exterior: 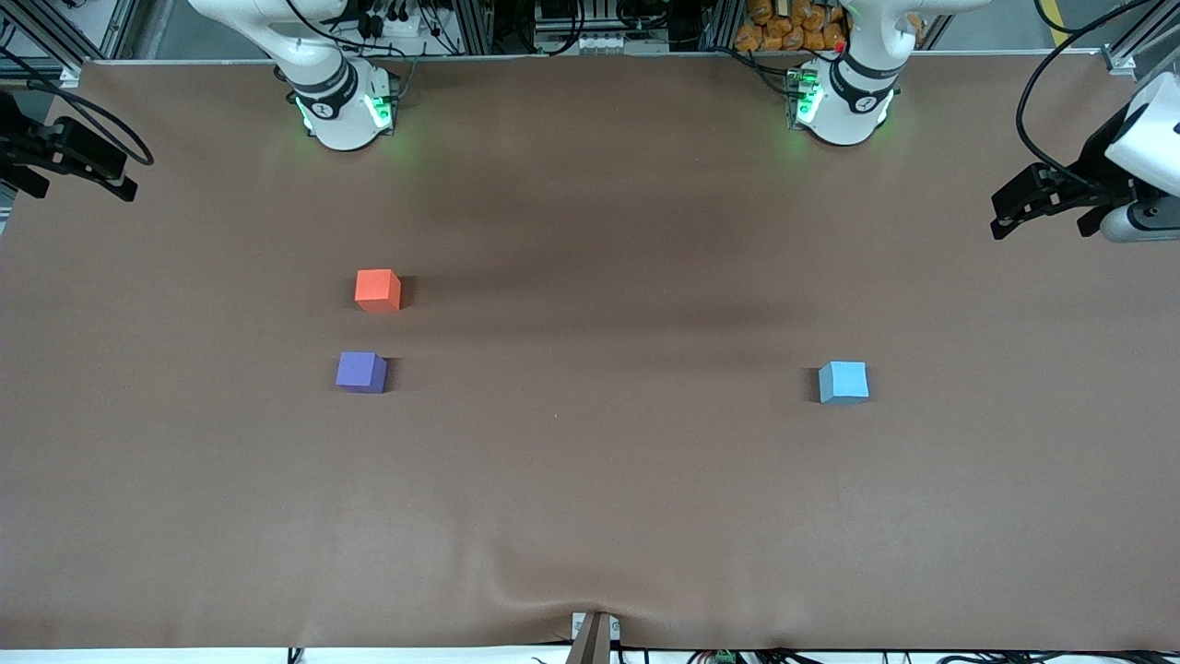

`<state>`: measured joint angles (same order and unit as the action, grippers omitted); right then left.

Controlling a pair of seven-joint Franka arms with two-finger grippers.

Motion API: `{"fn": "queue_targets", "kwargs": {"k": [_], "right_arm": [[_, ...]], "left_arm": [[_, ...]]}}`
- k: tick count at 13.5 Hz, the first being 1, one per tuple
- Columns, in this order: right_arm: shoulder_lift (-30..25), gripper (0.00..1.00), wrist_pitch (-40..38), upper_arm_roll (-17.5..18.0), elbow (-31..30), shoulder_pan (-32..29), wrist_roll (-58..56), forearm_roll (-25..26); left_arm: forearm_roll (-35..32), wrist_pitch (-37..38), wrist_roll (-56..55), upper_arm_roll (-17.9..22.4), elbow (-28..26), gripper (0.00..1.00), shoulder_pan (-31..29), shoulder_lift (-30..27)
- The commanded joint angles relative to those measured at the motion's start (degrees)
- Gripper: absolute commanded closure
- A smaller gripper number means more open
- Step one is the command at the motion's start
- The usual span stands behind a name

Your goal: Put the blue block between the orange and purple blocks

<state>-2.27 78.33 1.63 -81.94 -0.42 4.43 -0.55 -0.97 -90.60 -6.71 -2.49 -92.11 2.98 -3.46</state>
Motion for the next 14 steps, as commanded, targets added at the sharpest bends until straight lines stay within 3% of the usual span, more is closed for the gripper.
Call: {"fn": "queue_targets", "kwargs": {"k": [1,14], "right_arm": [[0.51,0.00,-0.81,0.22,1.34,-0.64,-0.47,-0.77],[0.51,0.00,-0.81,0.22,1.34,-0.64,-0.39,-0.77]], "left_arm": [[0.44,-0.19,1.09,0.03,0.53,0.00,-0.34,0.65],[-0.26,-1.25,1.88,0.11,0.62,0.00,-1.22,1.18]]}}
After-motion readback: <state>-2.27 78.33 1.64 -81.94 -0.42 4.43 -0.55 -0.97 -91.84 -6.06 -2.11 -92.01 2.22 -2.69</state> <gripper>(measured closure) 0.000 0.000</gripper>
